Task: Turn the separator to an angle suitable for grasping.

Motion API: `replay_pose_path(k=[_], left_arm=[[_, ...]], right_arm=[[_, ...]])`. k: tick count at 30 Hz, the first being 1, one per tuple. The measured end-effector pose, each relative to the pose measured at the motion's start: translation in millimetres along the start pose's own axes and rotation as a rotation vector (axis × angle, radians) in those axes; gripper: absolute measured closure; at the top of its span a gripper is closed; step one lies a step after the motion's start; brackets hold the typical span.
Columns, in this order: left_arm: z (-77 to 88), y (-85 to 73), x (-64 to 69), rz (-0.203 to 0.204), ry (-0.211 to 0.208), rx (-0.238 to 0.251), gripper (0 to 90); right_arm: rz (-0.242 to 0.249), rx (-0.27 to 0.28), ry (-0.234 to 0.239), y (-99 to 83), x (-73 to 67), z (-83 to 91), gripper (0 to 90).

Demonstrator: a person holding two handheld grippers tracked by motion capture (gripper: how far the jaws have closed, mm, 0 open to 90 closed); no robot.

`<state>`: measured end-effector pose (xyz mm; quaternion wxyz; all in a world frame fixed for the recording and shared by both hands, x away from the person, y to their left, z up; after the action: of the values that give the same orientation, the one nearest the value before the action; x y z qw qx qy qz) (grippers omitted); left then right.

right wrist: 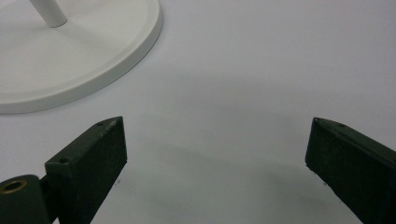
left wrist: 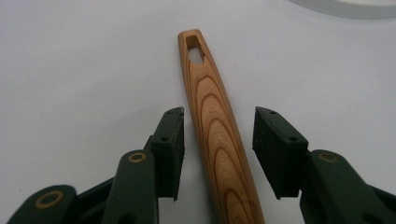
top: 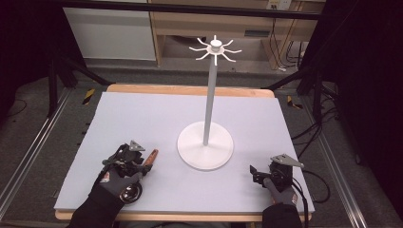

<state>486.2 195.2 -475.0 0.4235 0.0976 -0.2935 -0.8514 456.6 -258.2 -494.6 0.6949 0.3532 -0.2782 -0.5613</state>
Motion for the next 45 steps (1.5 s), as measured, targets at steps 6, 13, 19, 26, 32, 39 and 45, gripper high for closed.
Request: replay_pose_path(k=[6, 13, 19, 26, 32, 39, 45], left_arm=[[-8.6, 4.4, -2.8, 0.008, 0.008, -0.025, 55.3], [-18.7, 13.2, 0.7, -0.012, 0.038, -0.053, 59.1], [-20.4, 11.3, 0.6, 0.004, 0.042, -0.054, 61.7], [-16.1, 11.3, -1.1, 0.037, -0.003, -0.045, 65.9], [-10.7, 11.9, 0.4, 0.028, -0.027, -0.035, 69.5], [-13.1, 10.6, 5.0, -0.003, -0.027, -0.049, 68.5], [-18.3, 9.6, 9.9, -0.037, 0.000, -0.076, 65.4]], right_arm=[[-0.001, -0.005, -0.004, -0.3, 0.2, 0.1, 5.8], [0.003, -0.009, -0.001, -0.7, -0.1, 0.2, 5.8], [0.002, -0.012, 0.000, -0.6, 0.0, 0.3, 5.8], [0.006, -0.015, 0.001, -0.8, 0.2, -0.8, 5.8], [0.007, -0.016, 0.001, -0.9, 0.1, -1.0, 5.8], [0.006, -0.018, 0.002, -0.9, 0.1, -1.1, 5.8], [0.005, -0.018, 0.004, -0.8, 0.3, -0.8, 5.8]])
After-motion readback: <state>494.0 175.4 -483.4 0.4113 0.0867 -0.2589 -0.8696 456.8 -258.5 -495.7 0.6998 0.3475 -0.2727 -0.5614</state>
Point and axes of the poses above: each handheld gripper's, and its own axes: z roughly backward along the jaws, y roughly out of its top, x roughly to its right, the point moved 3 cm from there along -z, roughly forward along the jaws, and after that the axes turned 5 degrees about -y, right-handed, at the moved point
